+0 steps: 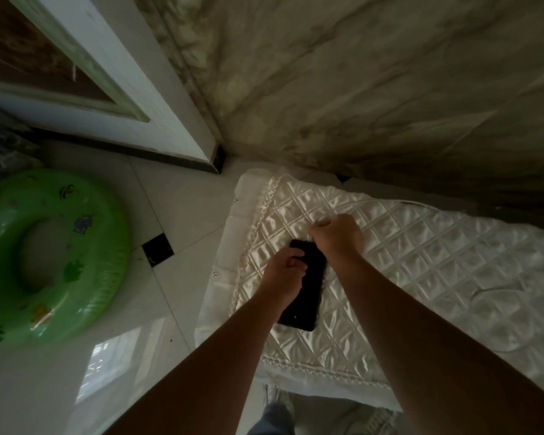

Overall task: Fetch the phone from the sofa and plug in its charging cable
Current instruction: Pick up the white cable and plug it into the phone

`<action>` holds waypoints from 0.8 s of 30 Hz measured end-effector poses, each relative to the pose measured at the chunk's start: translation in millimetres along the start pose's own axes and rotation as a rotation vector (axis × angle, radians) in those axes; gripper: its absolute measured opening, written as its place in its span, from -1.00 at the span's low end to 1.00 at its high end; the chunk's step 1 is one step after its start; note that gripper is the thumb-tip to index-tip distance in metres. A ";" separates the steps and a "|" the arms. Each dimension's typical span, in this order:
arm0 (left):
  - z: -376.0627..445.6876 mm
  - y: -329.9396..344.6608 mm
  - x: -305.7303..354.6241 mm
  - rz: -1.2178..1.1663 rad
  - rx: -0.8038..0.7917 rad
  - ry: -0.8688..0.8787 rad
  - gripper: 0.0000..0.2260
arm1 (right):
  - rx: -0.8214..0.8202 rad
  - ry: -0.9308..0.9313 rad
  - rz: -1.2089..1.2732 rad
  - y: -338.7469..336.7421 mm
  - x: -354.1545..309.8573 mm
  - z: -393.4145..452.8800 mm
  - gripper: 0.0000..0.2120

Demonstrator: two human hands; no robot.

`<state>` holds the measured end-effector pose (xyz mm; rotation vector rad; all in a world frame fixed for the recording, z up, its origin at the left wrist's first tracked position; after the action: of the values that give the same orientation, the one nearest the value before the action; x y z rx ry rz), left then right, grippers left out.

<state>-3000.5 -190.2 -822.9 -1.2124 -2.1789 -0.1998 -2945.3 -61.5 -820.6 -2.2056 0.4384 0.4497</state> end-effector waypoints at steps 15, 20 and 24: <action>1.0 -0.2 -2.7 0.048 0.002 0.034 -0.66 | -0.025 0.067 -0.026 -0.6 4.9 4.6 -0.65; 0.3 0.1 -2.2 0.043 -0.001 0.041 -0.68 | 0.018 -0.050 0.086 0.8 12.7 -7.5 -0.80; -1.6 0.2 -0.3 -0.004 -0.002 0.004 -0.72 | -0.002 -0.101 0.251 0.0 20.6 -19.2 -0.73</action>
<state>-2999.4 -191.0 -821.9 -1.2079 -2.1783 -0.2054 -2924.0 -79.8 -818.6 -2.1265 0.6634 0.6931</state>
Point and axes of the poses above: each hand's wrist, its own z-axis towards the middle knuckle, its own y-axis out of the palm, x = y × z, the point moved 4 cm from there along z, towards the middle knuckle
